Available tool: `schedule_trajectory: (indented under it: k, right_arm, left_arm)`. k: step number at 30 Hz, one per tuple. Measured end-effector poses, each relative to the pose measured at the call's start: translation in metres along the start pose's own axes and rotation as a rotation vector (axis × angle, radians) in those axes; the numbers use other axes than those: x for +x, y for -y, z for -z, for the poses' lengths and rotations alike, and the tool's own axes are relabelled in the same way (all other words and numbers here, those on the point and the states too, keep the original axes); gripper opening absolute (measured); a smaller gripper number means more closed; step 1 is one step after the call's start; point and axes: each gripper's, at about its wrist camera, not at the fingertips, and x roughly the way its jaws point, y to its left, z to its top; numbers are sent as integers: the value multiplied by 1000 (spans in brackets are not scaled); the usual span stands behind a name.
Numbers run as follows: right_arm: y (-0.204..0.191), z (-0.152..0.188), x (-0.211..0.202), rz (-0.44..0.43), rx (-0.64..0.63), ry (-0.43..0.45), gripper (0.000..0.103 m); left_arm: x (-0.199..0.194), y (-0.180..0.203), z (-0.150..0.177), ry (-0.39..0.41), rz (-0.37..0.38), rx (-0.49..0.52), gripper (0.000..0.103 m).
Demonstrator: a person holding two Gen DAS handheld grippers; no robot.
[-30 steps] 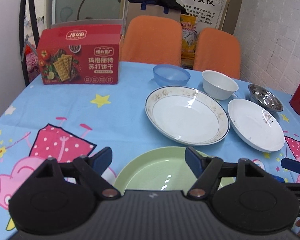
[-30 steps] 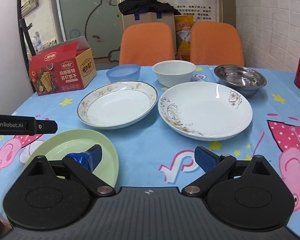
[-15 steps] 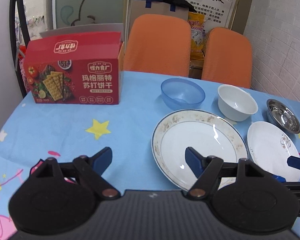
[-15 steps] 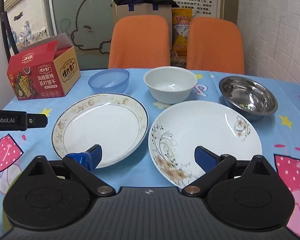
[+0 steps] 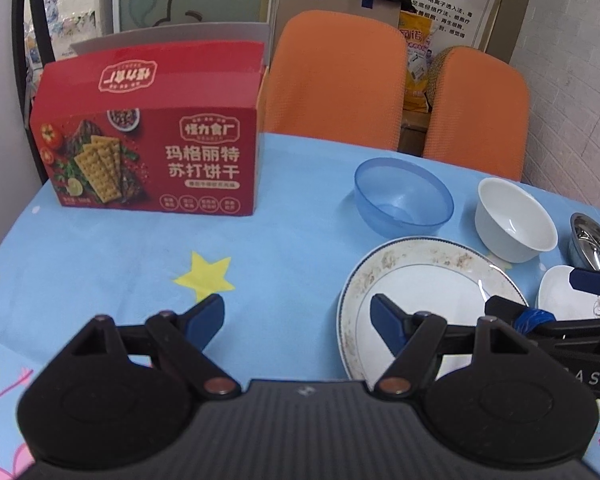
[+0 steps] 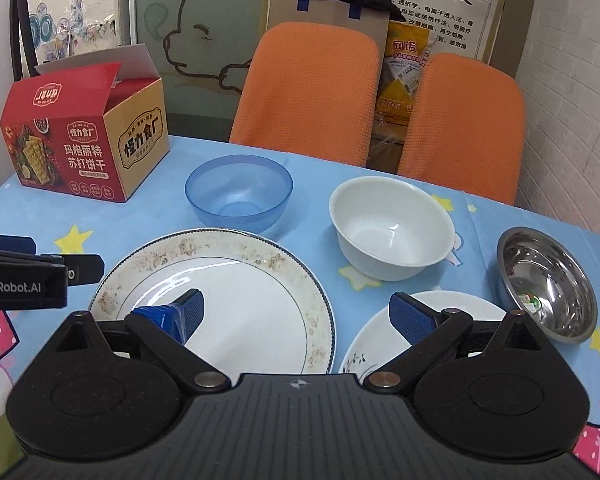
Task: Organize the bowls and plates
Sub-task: 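Move the open left gripper to the rim of the floral-rim white plate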
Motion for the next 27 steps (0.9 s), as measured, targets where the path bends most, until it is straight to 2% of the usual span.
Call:
schedule_trajectory:
  k: [15, 27]
  right_arm:
    - [-17, -11, 35, -10, -63, -59, 87]
    - [-23, -9, 53, -5, -67, -94, 87]
  left_arm:
    - [20, -12, 2, -37, -6, -20, 74]
    - [29, -14, 4, -50, 39, -32, 74]
